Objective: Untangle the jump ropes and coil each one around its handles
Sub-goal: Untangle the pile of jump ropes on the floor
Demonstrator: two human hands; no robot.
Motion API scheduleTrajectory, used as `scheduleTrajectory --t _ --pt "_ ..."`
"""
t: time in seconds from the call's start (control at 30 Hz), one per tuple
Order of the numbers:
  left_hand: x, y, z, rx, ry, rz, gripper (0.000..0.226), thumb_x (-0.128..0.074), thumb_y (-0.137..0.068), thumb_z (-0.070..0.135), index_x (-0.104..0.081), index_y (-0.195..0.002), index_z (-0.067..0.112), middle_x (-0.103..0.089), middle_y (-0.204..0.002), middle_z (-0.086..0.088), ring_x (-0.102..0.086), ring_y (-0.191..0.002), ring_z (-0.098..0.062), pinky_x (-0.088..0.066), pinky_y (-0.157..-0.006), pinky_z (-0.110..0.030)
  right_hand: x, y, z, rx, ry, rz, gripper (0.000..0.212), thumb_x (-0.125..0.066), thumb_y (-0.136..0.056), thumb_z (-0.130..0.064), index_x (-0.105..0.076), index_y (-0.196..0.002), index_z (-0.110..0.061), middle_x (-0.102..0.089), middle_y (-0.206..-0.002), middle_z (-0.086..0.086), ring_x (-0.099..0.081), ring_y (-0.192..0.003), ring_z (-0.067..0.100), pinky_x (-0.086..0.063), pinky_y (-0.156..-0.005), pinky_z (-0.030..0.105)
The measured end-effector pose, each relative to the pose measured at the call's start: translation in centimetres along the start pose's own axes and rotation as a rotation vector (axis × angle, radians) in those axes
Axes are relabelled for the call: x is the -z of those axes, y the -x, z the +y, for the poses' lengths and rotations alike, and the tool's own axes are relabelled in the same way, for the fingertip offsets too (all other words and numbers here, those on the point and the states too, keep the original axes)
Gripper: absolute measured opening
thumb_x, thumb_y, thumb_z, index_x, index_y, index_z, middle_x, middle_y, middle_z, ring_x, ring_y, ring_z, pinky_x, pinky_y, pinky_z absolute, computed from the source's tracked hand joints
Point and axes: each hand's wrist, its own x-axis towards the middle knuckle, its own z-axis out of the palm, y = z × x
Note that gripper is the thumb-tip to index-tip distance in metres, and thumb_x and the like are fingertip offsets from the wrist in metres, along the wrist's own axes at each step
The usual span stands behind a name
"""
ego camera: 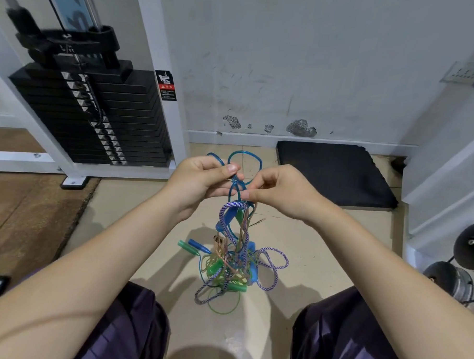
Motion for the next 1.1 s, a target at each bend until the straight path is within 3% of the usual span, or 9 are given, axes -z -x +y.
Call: scheduleTrajectory --t 0.13,0.23,0.4,0.53,0.67,0.83,0.97,1.1 --pt "0.2 0.0 0.3 -0.004 -0.123 -0.065 0.007 -0.068 -0.086 0.009 -0.068 -0.093 0.007 -0.075 -0.087 -0.006 -0.072 -0.077 -0.016 -0.056 -0.068 -0.022 0.1 -0.2 0.2 0.038 -0.009 0.038 0.013 -0.079 -0.08 -0.014 -0.07 -0.077 -0.005 -0.07 -0.075 0.014 -0.056 -0.068 0.017 -0.053 -0.073 0.045" --pt "0.2 0.2 0.5 0.01 -0.256 -0.147 0.021 -0.076 -0.077 0.007 -0.07 -0.097 0.01 -0.074 -0.085 -0.005 -0.069 -0.075 -0.011 -0.053 -0.067 -0.019 0.1 -0.3 0.4 0.065 -0.08 0.019 0.012 -0.076 -0.083 -0.011 -0.067 -0.075 -0.009 -0.063 -0.07 0.004 -0.054 -0.068 0.016 -0.047 -0.069 0.038" --pt "0.5 -0.2 0.8 -0.01 -0.398 -0.109 0.013 -0.076 -0.081 0.008 -0.072 -0.09 0.015 -0.073 -0.071 0.006 -0.063 -0.063 -0.006 -0.046 -0.06 -0.017 0.0 -0.2 0.2 0.107 -0.12 -0.026 0.012 -0.068 -0.09 -0.007 -0.064 -0.079 -0.012 -0.057 -0.068 0.003 -0.049 -0.064 0.011 -0.043 -0.067 0.03" --pt "0.7 -0.1 1.1 -0.025 -0.442 -0.098 0.01 -0.077 -0.081 0.013 -0.073 -0.089 0.006 -0.07 -0.067 0.002 -0.058 -0.056 -0.01 -0.044 -0.053 -0.019 0.3 0.0 0.0 0.11 -0.087 -0.04 0.008 -0.064 -0.092 -0.008 -0.065 -0.084 -0.01 -0.053 -0.068 -0.001 -0.045 -0.065 0.01 -0.038 -0.064 0.022" --pt "1.0 -0.2 1.2 -0.033 -0.416 -0.026 0.019 -0.075 -0.084 0.012 -0.07 -0.092 -0.004 -0.067 -0.063 0.001 -0.057 -0.055 -0.011 -0.042 -0.051 -0.021 1.0 0.0 0.1 0.062 -0.076 -0.035 0.007 -0.064 -0.092 -0.011 -0.066 -0.086 -0.012 -0.057 -0.074 0.001 -0.048 -0.069 0.01 -0.041 -0.07 0.024" --pt "1.5 -0.1 1.9 -0.006 -0.396 -0.063 0.01 -0.073 -0.085 0.011 -0.071 -0.09 0.003 -0.07 -0.068 -0.003 -0.059 -0.056 -0.011 -0.043 -0.05 -0.02 2.0 0.4 -0.3 0.039 -0.072 -0.04 0.008 -0.06 -0.095 -0.009 -0.065 -0.089 -0.007 -0.063 -0.078 -0.001 -0.054 -0.065 -0.002 -0.042 -0.063 0.01" --pt "1.6 0.2 1.9 0.044 -0.453 -0.173 0.007 -0.075 -0.083 0.011 -0.069 -0.087 0.011 -0.065 -0.064 0.001 -0.054 -0.054 -0.008 -0.042 -0.05 -0.018 2.3 0.7 -0.4 0.013 -0.153 -0.031 0.007 -0.059 -0.095 -0.008 -0.064 -0.089 -0.007 -0.059 -0.071 0.001 -0.051 -0.058 0.0 -0.04 -0.056 0.009" --pt "1.5 0.3 1.8 0.038 -0.418 -0.172 0.007 -0.074 -0.086 0.015 -0.068 -0.086 0.011 -0.065 -0.063 -0.001 -0.054 -0.054 -0.008 -0.04 -0.049 -0.018 1.9 0.7 -0.6 -0.022 -0.079 -0.064 0.015 -0.077 -0.082 -0.025 -0.071 -0.086 -0.011 -0.039 -0.057 -0.005 -0.033 -0.053 0.008 -0.028 -0.05 0.017"
